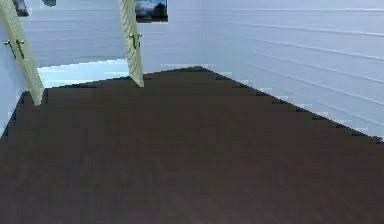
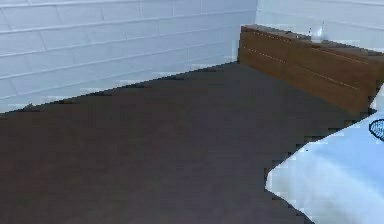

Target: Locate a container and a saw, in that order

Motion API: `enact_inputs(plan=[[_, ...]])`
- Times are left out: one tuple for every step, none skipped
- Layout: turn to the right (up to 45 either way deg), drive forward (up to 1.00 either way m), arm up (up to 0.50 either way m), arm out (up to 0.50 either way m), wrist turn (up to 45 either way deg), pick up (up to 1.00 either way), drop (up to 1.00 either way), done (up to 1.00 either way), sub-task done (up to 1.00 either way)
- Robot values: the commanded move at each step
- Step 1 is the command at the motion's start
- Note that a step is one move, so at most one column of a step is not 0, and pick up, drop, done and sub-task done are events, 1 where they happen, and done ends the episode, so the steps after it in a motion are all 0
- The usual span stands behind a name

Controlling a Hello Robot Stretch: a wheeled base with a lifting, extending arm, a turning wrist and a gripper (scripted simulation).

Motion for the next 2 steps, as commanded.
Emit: enact_inputs(plan=[[45.0,0.0,0.0,0.0,0.0,0.0,0.0,0.0,0.0],[45.0,0.0,0.0,0.0,0.0,0.0,0.0,0.0,0.0]])
